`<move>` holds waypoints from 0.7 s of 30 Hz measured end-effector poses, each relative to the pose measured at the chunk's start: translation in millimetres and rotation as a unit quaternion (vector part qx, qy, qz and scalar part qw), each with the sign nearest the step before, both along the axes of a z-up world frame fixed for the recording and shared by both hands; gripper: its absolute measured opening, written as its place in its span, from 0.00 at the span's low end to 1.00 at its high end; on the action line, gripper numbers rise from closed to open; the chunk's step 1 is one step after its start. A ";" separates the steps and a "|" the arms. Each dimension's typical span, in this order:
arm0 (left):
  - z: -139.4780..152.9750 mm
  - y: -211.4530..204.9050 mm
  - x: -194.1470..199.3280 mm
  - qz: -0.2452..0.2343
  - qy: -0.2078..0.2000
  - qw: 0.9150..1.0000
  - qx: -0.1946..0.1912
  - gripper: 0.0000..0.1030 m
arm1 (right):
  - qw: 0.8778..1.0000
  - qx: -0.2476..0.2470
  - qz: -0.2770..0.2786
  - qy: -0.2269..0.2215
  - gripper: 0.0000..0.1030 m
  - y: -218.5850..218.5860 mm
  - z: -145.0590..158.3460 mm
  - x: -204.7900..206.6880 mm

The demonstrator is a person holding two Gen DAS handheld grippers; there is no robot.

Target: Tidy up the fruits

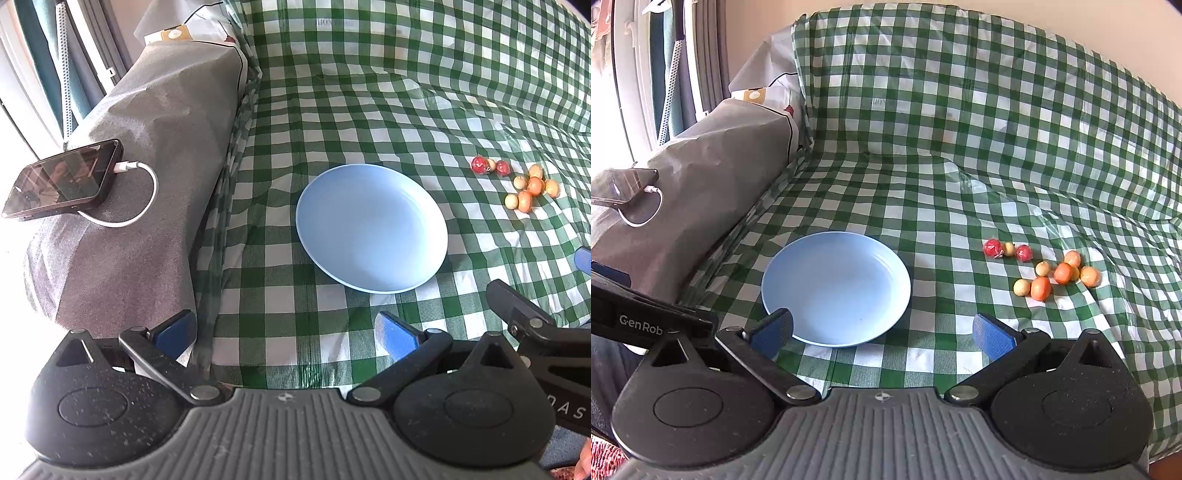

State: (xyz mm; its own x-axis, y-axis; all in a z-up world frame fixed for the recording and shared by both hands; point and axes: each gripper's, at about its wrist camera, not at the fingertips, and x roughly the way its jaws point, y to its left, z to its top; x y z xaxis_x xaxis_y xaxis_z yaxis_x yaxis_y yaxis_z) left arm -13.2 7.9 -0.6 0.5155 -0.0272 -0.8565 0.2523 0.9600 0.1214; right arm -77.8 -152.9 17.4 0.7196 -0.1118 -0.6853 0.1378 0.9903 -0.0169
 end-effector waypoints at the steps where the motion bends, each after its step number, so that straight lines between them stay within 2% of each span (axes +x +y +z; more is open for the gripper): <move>1: 0.2 0.0 -0.3 0.000 0.000 1.000 0.000 1.00 | 1.000 0.000 -0.001 -0.001 0.99 -1.5 0.2 0.3; 21: 1.0 1.2 -1.7 -0.001 -0.002 1.000 0.001 1.00 | 1.000 0.003 0.002 0.000 0.99 -4.1 -1.4 -0.8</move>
State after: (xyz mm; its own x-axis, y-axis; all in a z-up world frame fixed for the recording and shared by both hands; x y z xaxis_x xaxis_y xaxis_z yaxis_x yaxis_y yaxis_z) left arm -14.9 9.1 0.3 0.5180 -0.0256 -0.8550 0.2533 0.9593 0.1247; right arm -78.6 -157.0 16.0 0.7205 -0.1051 -0.6854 0.1334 0.9910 -0.0117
